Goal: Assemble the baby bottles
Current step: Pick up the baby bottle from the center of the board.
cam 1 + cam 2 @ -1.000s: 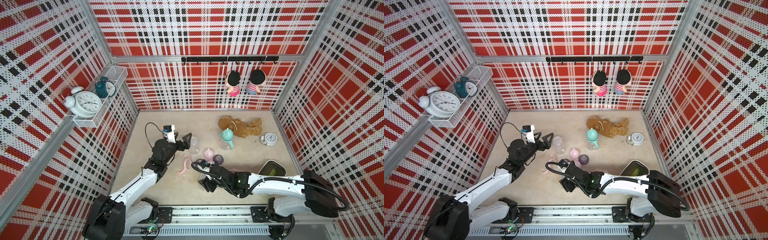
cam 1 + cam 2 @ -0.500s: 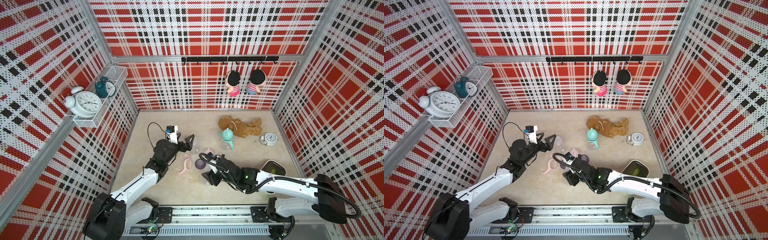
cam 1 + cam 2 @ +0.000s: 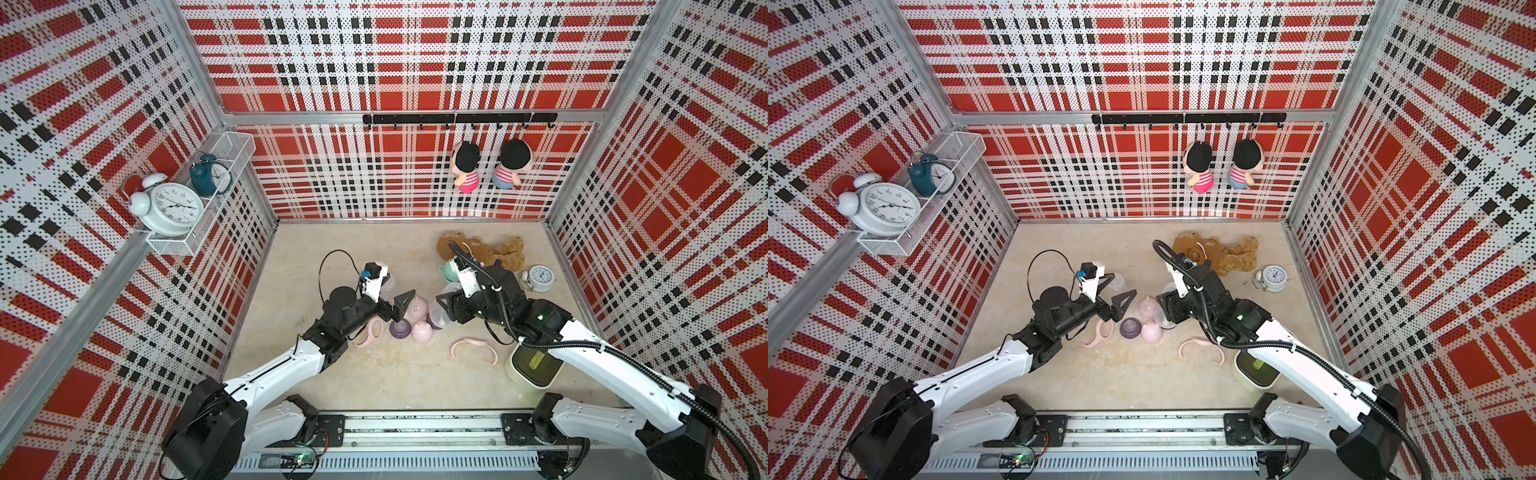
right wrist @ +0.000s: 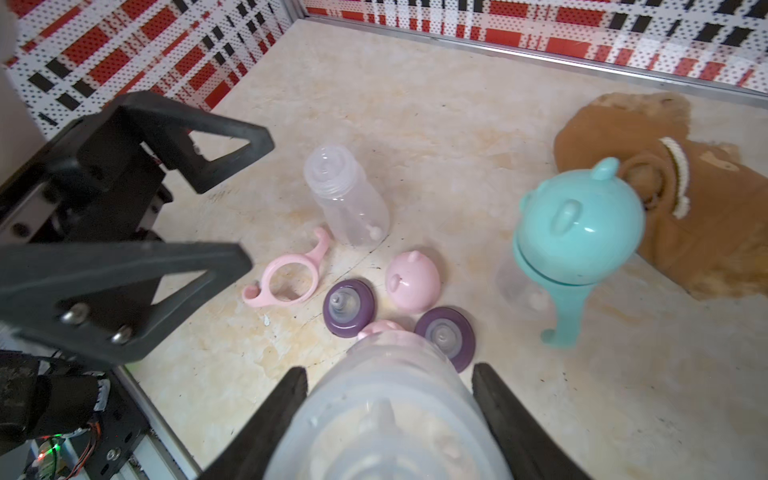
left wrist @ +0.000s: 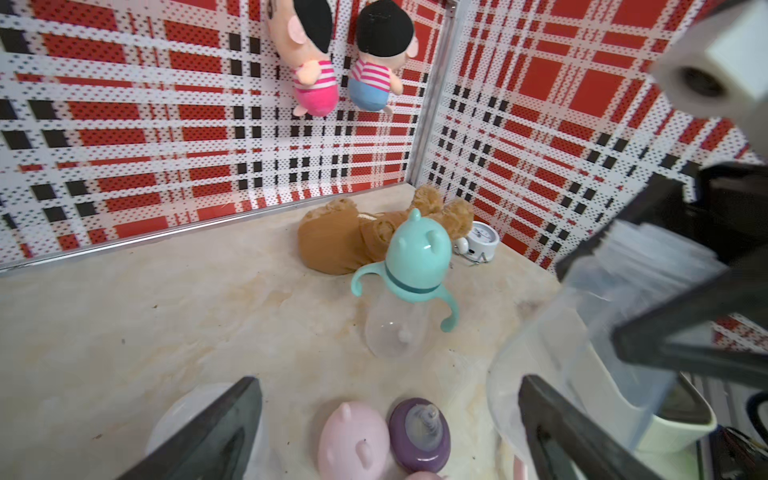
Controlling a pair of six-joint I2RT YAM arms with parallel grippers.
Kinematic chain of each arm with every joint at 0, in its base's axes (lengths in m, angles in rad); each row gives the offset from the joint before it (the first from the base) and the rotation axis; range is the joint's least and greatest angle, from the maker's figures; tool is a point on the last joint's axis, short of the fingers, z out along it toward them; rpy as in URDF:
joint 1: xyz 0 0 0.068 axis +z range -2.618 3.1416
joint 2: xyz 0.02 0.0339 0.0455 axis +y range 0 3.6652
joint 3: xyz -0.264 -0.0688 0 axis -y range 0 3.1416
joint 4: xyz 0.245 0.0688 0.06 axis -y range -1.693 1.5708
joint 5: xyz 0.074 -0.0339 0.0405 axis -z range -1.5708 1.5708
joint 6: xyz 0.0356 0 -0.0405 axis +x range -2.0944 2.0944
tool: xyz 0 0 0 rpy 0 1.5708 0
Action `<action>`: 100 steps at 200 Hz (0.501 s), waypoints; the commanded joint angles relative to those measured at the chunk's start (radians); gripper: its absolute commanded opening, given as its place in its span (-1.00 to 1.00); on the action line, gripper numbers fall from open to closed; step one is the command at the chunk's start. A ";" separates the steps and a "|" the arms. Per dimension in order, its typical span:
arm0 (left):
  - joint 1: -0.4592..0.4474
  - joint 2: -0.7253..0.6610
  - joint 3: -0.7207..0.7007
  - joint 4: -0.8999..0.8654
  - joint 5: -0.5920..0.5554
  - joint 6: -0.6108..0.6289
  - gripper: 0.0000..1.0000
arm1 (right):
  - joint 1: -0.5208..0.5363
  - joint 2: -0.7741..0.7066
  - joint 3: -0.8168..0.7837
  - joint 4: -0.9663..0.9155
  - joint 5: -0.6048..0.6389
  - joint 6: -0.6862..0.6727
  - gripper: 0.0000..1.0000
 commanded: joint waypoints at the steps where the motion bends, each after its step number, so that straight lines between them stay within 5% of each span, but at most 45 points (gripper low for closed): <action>1: -0.032 0.020 -0.005 0.039 0.123 0.086 0.98 | -0.044 -0.013 0.061 -0.075 -0.092 -0.054 0.18; 100: -0.127 0.180 0.046 0.215 0.274 0.071 0.99 | -0.055 0.030 0.191 -0.012 -0.313 -0.084 0.19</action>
